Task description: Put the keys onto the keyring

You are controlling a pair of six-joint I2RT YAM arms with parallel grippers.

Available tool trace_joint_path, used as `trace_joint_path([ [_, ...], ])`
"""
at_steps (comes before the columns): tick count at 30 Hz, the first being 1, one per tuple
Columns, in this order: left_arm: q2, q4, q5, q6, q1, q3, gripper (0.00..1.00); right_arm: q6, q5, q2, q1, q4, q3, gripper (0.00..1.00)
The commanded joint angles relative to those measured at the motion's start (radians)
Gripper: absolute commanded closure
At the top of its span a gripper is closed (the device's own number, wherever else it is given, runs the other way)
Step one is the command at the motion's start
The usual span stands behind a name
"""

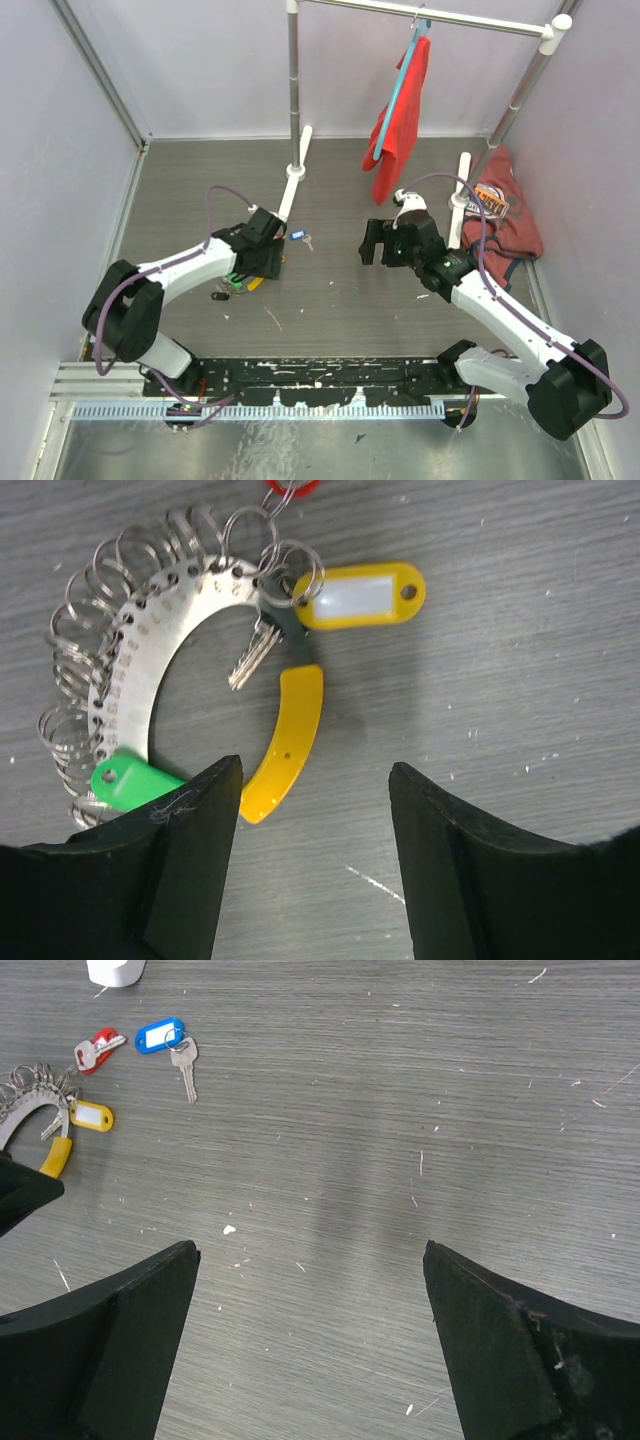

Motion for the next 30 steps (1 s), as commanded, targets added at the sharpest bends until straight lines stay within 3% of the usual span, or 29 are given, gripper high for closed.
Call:
trace_joint_path([
  [1,0.075,0.017,-0.001,0.057,-0.002,0.073,0.34,-0.021,0.001,-0.027,0.005,0.026,0.017,0.00],
  [18,0.193,0.045,0.006,0.065,0.010,0.088,0.46,-0.041,-0.011,-0.046,0.004,-0.010,0.044,0.00],
  [25,0.190,0.081,0.083,0.057,0.033,0.048,0.53,-0.044,-0.014,-0.049,0.005,-0.019,0.055,0.00],
  [30,0.171,0.087,0.131,0.058,0.033,0.025,0.68,-0.040,-0.023,-0.043,0.005,-0.013,0.057,0.00],
])
